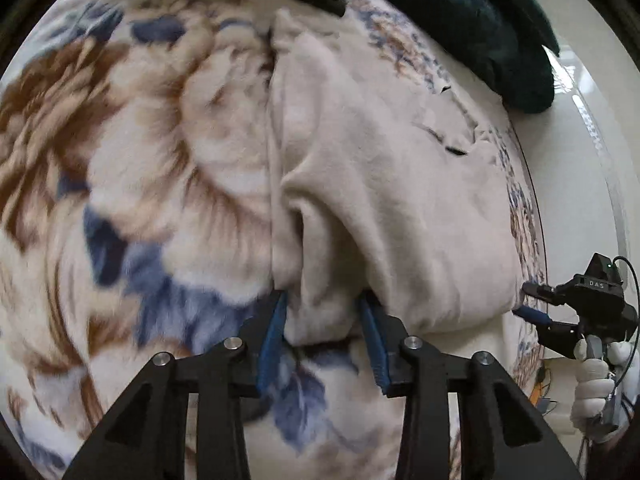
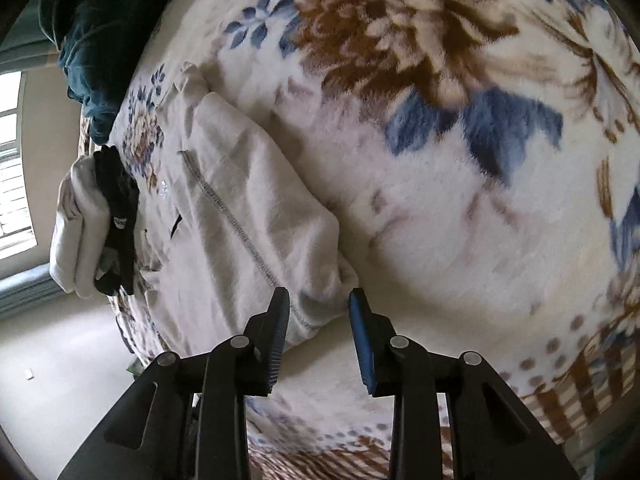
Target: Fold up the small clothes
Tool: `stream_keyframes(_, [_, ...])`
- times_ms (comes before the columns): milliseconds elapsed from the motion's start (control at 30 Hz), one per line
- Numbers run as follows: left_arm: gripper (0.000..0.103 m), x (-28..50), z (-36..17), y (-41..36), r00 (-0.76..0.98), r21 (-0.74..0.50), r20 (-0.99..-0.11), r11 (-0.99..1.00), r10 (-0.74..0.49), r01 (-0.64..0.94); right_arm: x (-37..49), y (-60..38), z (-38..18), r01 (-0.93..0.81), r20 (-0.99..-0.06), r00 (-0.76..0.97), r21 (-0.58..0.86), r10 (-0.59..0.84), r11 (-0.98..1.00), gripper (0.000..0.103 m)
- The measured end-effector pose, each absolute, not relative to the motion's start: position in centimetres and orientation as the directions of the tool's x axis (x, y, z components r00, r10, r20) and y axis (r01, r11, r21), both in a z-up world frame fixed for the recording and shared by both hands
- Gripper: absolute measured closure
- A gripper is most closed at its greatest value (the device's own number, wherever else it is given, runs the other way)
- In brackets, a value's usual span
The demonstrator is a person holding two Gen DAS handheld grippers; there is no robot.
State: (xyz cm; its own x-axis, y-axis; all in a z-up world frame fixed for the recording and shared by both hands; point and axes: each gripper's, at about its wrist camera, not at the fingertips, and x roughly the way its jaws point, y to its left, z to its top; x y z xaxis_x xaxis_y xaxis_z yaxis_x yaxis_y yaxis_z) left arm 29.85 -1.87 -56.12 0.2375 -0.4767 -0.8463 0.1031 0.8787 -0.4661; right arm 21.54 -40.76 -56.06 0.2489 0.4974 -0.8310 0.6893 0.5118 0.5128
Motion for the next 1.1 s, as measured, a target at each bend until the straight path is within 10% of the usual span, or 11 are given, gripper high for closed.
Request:
stream_keyframes(67, [0.098,30.1,-56.0,-2.3,0.249,-0.464,-0.842,0.878,-0.478,0.118,21.6,-40.7,-56.6,0.688,-0.836,0.232,0.502,0.497,0.524,0.070])
stream_keyframes(300, [0.100,29.3,-54.8,-1.6,0.277,-0.412,-0.862,0.905,-0.425,0.107,22.7,-39.6,-55.9,0.650,-0.892,0.198,0.430,0.406,0.626,0.091])
stream_keyframes(733, [0.097,30.1,-54.4,-0.8,0.128,-0.438,-0.886,0.895,-0.446,0.086,23.7,-40.3,-56.4,0.679,-0.899,0.142,0.394,0.415,0.620,0.079])
stream_keyframes(900, [0.040,31.9,-49.9,1.0,0.196,-0.489,-0.853,0.872,-0.484,0.028,24.8,-41.4,-51.4,0.614,-0.897,0.202,0.429,0.393,0.662,0.050])
stream_keyframes(1100, [0.037,40.3,-49.0,-0.3,0.313,-0.469,-0.829,0.881,-0.464,0.062,32.8,-42.2,-49.9,0.513,-0.884,0.299,0.467,0.359,0.721,0.045])
